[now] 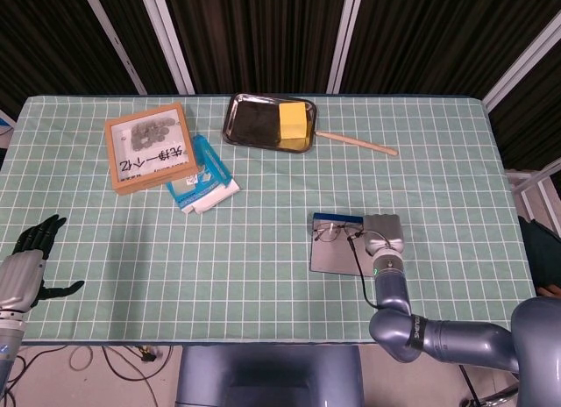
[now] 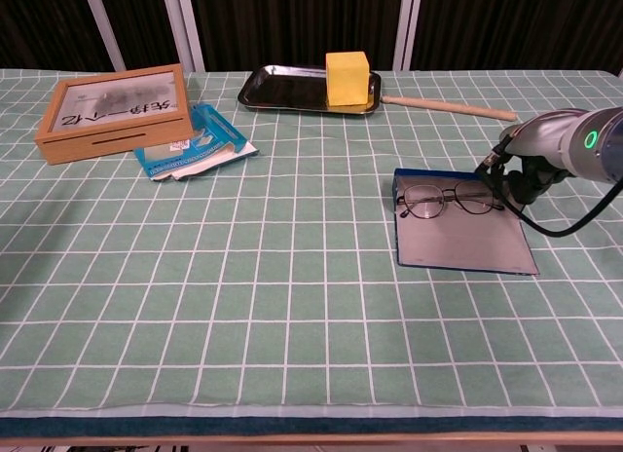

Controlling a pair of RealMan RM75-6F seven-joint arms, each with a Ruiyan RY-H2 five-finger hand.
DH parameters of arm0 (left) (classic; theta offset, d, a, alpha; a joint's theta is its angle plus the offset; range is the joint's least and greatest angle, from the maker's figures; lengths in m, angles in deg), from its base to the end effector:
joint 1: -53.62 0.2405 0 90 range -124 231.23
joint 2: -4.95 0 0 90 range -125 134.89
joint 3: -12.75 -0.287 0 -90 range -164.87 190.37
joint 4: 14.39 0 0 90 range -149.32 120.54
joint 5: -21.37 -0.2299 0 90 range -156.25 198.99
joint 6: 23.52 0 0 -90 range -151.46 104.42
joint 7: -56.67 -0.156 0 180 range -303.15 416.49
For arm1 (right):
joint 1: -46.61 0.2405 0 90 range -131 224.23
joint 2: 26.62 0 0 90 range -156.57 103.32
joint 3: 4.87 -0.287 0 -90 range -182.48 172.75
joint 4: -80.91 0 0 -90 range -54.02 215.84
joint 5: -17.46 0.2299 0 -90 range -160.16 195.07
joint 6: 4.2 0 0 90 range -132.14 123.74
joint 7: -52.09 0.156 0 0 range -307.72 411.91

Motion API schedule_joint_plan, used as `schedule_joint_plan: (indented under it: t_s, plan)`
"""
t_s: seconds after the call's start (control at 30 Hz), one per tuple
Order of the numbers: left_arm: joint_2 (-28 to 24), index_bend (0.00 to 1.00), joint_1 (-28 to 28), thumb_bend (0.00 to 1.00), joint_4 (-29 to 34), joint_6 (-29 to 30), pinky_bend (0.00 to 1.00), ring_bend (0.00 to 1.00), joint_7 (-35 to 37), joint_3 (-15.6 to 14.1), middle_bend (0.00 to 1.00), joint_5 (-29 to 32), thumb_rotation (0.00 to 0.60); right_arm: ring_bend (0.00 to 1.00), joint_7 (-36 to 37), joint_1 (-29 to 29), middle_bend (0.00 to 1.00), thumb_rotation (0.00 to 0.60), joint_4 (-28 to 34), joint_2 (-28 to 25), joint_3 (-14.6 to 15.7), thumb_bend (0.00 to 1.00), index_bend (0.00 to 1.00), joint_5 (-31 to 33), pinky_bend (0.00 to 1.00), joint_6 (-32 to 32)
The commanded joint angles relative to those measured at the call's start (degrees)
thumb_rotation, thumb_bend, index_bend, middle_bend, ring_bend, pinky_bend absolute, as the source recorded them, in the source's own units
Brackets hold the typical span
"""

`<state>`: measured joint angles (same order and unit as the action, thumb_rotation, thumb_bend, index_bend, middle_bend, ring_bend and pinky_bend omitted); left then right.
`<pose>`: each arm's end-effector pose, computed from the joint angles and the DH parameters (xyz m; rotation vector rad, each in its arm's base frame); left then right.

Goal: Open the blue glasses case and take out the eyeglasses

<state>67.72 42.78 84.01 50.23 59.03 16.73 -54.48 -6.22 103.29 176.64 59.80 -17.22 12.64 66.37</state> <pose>-0.3357 0.2313 0.1343 -1.3619 -1.1545 -0.8880 -0.1689 -0.3937 -0.0192 1.5980 -1.0771 0.2571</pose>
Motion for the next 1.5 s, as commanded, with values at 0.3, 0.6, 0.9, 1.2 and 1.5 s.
schedule_joint_plan:
  t_s: [0.3, 0.6, 0.9, 1.2, 1.5]
  plan:
    - [-0.04, 0.00, 0.03, 0.00, 0.04, 0.03, 0.00, 0.00, 0.12, 0.03, 0.00, -0.01, 0.600, 1.00, 0.78, -0.70, 0.98, 0.600, 0.67, -0.55, -0.18, 0.89, 0.13, -1.17, 1.00, -0.16]
    - [0.02, 0.00, -0.01, 0.00, -0.05, -0.07, 0.00, 0.00, -0.02, -0.01, 0.00, 0.01, 0.600, 1.00, 1.81, -0.75, 0.97, 0.600, 6.16, -3.20, -1.78, 0.82, 0.17, -3.73, 1.00, 1.88]
    - [0.32, 0.00, 0.04, 0.01, -0.27, 0.44, 0.00, 0.00, -1.11, -0.18, 0.00, -0.54, 0.600, 1.00, 3.98, -0.19, 0.97, 0.600, 7.73, -5.28, -5.06, 0.48, 0.21, -4.55, 1.00, 2.45]
    - [0.88, 0.00, -0.04, 0.01, -0.99, 0.99, 0.00, 0.00, -1.72, -0.06, 0.00, -1.06, 0.600, 1.00, 10.07, -0.88, 0.97, 0.600, -0.22, -2.37, -7.49, 0.43, 0.31, -1.99, 1.00, -2.53]
    - [1.54, 0.00, -0.09, 0.01, -2.26, 2.34, 0.00, 0.00, -3.26, -0.08, 0.00, -2.58, 0.600, 1.00, 11.59, -0.55, 0.97, 0.600, -4.61, 0.28, -8.04, 0.43, 0.34, 0.35, 1.00, -4.92]
